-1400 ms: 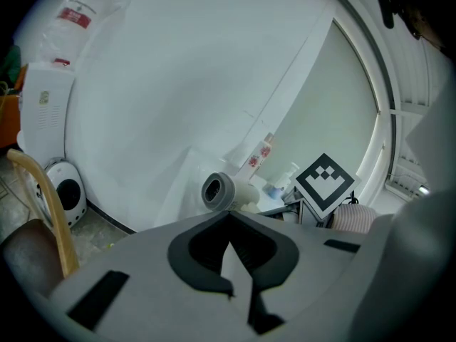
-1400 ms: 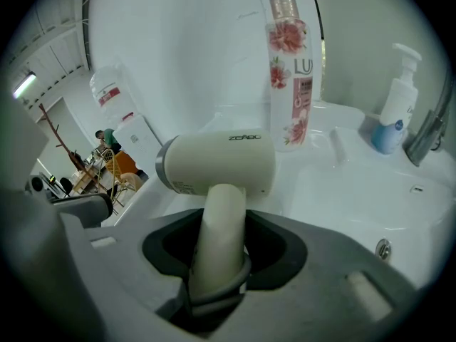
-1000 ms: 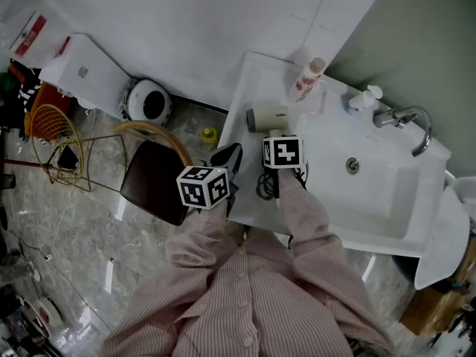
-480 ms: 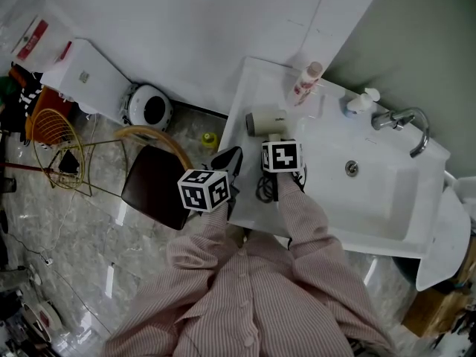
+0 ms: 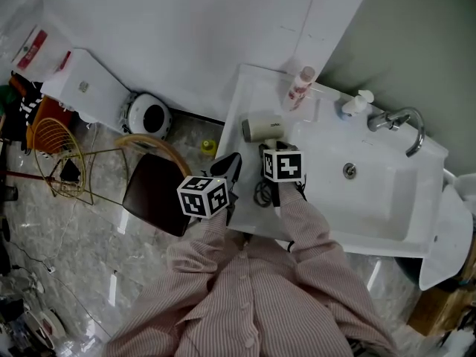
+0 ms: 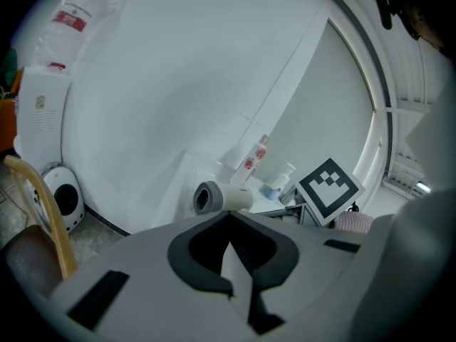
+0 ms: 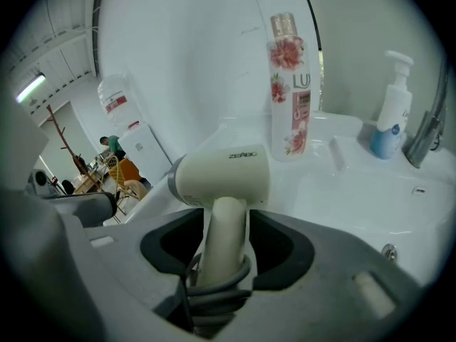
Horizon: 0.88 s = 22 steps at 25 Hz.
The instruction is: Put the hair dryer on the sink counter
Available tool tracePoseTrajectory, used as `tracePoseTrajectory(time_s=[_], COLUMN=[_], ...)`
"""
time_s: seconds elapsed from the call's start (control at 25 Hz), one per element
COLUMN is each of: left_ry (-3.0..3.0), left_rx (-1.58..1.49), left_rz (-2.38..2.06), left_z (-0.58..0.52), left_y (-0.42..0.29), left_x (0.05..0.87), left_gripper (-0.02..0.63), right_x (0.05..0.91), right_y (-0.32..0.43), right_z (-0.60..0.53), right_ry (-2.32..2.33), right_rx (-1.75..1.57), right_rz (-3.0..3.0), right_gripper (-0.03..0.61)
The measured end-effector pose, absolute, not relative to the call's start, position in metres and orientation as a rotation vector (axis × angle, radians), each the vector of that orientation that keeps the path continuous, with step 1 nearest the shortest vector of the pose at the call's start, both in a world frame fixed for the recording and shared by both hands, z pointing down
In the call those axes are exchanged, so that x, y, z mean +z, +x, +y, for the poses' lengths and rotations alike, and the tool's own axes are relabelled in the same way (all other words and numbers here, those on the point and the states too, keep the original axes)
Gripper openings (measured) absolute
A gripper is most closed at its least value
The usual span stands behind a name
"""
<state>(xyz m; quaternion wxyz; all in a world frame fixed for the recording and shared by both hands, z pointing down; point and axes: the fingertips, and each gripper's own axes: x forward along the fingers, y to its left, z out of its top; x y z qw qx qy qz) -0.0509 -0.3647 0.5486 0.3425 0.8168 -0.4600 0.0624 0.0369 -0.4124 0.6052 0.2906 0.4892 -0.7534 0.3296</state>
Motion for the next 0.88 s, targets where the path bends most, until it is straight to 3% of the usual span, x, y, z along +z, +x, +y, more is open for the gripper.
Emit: tracePoseTrajectory(time_s=[0.4,0.68,0.88], left_ry=[2.255,2.349,2.411], left_rx=[0.159,0.16,0.16], left_rz=[-1.177,-1.159,-1.134], left_z=[-0.357,-0.35,-0.346], left_y=[-0.043,-0.039,-0.035], left_x=[0.527,0.507,0.496], left_gripper=[-0.003,-0.003,-0.003], right_x=[0.562,0.536,0.514], right_y=[0.036,0.046,0.05], right_z=[-0.4,-0.387,-0.379], right_ry=[1.284,1.353,1.371], right_rx=[0.733,0.738,0.761], right_rz=[-2.207,-2.324,-2.442], right_gripper=[0.161,0.02,0.008])
